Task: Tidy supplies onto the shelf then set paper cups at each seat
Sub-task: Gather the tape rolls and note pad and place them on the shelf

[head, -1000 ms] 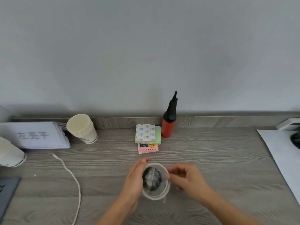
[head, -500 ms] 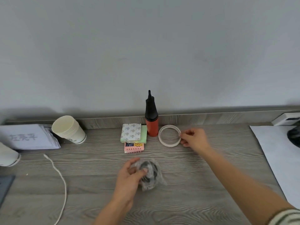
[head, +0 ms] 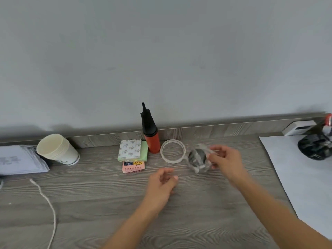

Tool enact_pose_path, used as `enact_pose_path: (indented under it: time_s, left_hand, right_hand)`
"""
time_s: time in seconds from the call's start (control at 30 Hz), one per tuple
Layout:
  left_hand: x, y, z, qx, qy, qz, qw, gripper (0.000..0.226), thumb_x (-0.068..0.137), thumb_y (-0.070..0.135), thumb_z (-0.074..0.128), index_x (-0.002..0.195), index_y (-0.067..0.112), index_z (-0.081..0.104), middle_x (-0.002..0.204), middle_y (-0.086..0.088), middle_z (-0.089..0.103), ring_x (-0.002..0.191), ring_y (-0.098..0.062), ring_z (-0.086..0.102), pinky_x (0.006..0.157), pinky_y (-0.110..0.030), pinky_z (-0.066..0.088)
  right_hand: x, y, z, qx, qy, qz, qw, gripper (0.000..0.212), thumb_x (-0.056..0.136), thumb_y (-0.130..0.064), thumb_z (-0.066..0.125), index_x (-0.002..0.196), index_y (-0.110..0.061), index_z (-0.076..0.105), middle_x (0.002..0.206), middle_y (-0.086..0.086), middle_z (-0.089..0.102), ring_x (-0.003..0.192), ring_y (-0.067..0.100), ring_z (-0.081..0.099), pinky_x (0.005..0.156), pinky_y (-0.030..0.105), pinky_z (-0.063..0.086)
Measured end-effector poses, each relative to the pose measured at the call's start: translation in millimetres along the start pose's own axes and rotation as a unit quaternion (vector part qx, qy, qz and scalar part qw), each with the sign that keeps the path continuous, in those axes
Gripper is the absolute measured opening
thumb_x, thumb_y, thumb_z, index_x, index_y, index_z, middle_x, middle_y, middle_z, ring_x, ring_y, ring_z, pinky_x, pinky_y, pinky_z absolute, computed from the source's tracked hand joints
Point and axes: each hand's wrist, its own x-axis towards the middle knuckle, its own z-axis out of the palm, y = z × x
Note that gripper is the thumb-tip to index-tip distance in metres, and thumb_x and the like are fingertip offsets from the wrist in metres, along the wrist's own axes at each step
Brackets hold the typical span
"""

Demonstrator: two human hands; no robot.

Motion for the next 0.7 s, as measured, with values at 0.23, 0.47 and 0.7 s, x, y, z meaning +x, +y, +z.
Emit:
enact_pose_path:
  time_s: [0.23,0.47,0.7]
  left_hand:
    - [-22,-36,-40,0.164,0.077,0.077,0.98,0.016,0.088,0.012,0.065,0.097,0.025,0.063,0.088,0.004,0.067,0.077,-0.005,0.061,0.073,-0.019,0.052]
    - [-44,-100,-132,0.493,0.203,0.052,0.844,0.062,0.086,0.056,0.032,0.12,0.013,0.062,0.13,-0.012,0.056,0.117,-0.033,0.053,0.096,-0.048,0.047]
    - [-42,-132,-163,0.54,0.194,0.03,0.818,0.081,0.088,0.067,0.002,0.149,0.021,0.029,0.158,-0.012,0.022,0.147,-0.027,0.012,0.119,-0.044,0.01]
  right_hand:
    - [40,16,3,-0.203,0.092,-0.089,0.971,0.023,0.087,-0.025,0.068,0.106,-0.012,0.066,0.088,0.003,0.068,0.079,0.024,0.065,0.073,0.042,0.057]
    - [42,21,21,-0.389,0.105,-0.174,0.899,0.033,0.088,-0.041,0.061,0.111,-0.019,0.069,0.115,0.009,0.064,0.095,0.034,0.065,0.075,0.039,0.053]
    - [32,20,28,-0.413,0.123,-0.17,0.886,0.035,0.089,-0.039,0.06,0.114,-0.015,0.067,0.112,0.014,0.064,0.098,0.037,0.063,0.076,0.041,0.051]
